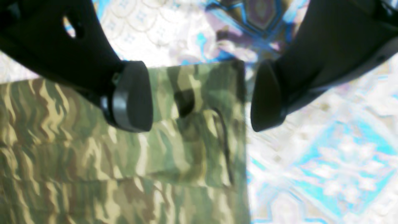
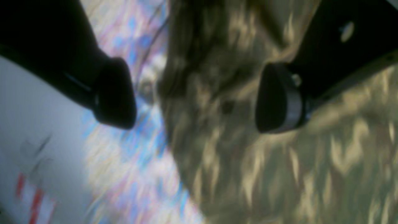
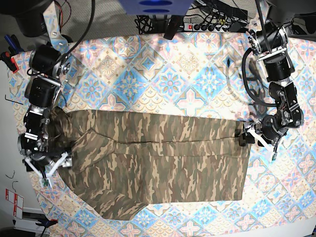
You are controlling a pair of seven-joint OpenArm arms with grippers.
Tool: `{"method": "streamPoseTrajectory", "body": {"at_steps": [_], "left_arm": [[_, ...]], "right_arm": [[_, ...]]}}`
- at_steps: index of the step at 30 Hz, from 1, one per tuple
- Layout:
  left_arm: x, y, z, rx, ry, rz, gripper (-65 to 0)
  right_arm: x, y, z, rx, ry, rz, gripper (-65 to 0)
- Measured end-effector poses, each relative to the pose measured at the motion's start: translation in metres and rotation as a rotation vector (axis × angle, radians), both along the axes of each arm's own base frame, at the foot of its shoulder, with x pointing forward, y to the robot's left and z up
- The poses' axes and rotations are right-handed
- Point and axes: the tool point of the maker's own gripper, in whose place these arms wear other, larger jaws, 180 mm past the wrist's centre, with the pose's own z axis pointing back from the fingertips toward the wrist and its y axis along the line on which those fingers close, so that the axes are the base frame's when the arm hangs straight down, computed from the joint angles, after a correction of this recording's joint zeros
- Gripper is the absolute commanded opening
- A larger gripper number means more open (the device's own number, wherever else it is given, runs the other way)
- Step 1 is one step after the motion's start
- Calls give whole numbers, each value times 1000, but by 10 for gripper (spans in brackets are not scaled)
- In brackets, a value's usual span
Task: Fold the T-shirt properly
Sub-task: 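Lay the shoulder edge down across the shirt body with both grippers, then release and regrasp the folded edge with the left gripper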
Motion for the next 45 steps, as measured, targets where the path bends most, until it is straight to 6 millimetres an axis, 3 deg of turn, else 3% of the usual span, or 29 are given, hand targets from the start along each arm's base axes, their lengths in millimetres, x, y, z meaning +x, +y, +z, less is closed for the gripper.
{"method": "streamPoseTrajectory", "body": {"at_steps": [3, 8, 19, 25, 34, 39, 45], "left_arm": [[-10, 0, -15, -8, 55, -12, -163], [-13, 2, -23, -26, 86, -2, -163], [-9, -1, -19, -32, 70, -26, -163], [-11, 9, -16, -13, 71, -19, -163], [-10, 7, -16, -16, 70, -24, -163], [-10, 7, -16, -16, 70, -24, -163], [-11, 5, -18, -25, 75, -33, -163]], "right_arm": [[-22, -19, -17, 38, 49, -84, -64], [-32, -42, -17, 79, 37, -178, -64], [-84, -29, -85, 354, 172, -280, -64], [-79, -36, -82, 361, 114, -287, -64], [-80, -24, -97, 438, 115, -299, -64], [-80, 5, -98, 516, 152, -193, -85], [-80, 17, -102, 545, 152, -191, -148]]}}
